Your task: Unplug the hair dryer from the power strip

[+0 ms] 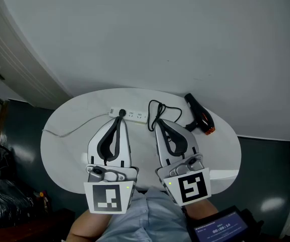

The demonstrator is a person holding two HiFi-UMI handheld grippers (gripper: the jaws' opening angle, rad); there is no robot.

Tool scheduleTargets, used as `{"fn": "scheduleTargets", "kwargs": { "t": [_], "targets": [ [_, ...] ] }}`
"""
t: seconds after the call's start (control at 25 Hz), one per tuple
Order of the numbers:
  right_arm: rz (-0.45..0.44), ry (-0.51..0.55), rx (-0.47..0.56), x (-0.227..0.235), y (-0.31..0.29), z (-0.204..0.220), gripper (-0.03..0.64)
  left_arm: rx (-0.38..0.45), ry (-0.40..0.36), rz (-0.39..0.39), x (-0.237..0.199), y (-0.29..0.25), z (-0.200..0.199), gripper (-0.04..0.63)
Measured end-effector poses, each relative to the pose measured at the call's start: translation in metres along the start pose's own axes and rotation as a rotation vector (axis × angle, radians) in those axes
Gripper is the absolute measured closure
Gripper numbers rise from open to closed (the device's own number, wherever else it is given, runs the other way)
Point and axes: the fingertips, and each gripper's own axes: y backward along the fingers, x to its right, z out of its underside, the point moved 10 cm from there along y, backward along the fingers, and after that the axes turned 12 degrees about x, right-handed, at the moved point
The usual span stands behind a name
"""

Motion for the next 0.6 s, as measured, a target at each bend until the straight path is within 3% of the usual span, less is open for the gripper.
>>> {"fn": "scheduleTargets", "kwargs": {
  "t": [0.6],
  "targets": [
    [-0.006,-0.03,0.032,-0.0036,-0.0055,0.0,0.617,-0.007,-0.003,-0.004,-0.0024,-0.0012,-0.0004,0.598]
  ]
}}
